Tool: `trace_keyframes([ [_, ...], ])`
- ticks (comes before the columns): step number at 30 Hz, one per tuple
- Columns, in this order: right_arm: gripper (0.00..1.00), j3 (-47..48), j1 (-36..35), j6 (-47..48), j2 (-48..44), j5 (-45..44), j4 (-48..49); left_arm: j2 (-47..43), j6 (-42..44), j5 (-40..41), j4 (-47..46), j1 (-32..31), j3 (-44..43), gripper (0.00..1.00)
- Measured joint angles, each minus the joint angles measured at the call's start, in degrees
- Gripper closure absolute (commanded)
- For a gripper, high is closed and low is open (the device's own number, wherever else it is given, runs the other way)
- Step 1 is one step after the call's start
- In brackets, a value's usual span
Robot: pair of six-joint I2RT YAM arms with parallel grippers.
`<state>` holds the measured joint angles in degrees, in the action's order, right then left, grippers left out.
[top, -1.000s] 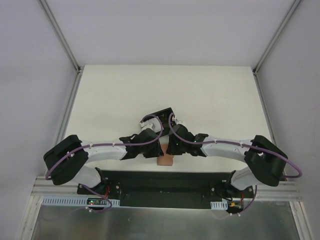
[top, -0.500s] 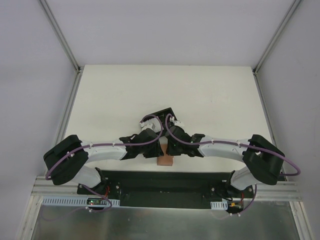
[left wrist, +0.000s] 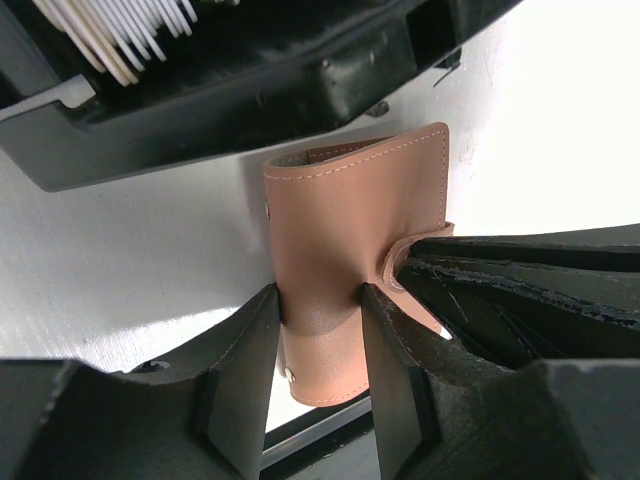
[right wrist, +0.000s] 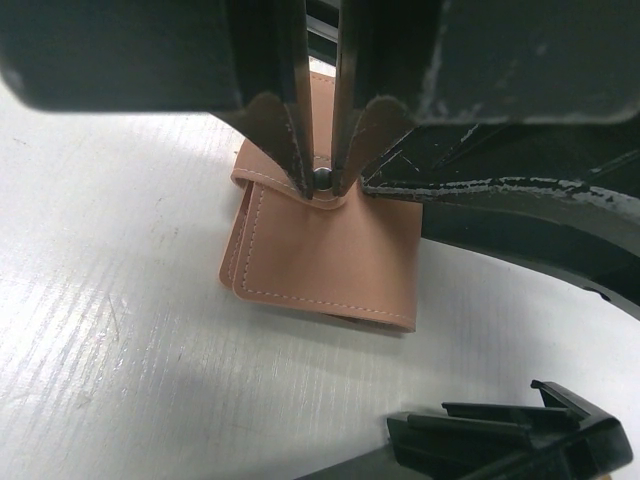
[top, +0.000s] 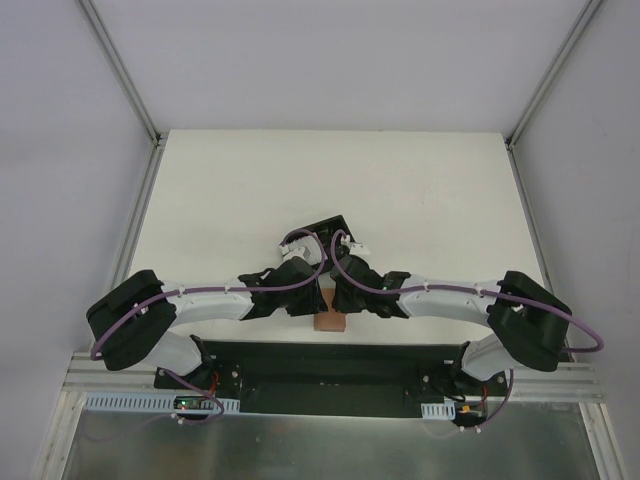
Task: Put the credit cards into the card holder
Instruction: Close the card holder at the corner of the board.
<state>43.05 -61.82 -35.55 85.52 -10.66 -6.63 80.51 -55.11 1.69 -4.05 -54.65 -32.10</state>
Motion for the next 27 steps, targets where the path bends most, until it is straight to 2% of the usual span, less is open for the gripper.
trace_keyframes([
  [27,0.86,-1.4,-2.7,-1.1,-0.3,-5.1,1.7,-0.3,-1.1,0.0,-0.3,0.0,0.4,0.61],
])
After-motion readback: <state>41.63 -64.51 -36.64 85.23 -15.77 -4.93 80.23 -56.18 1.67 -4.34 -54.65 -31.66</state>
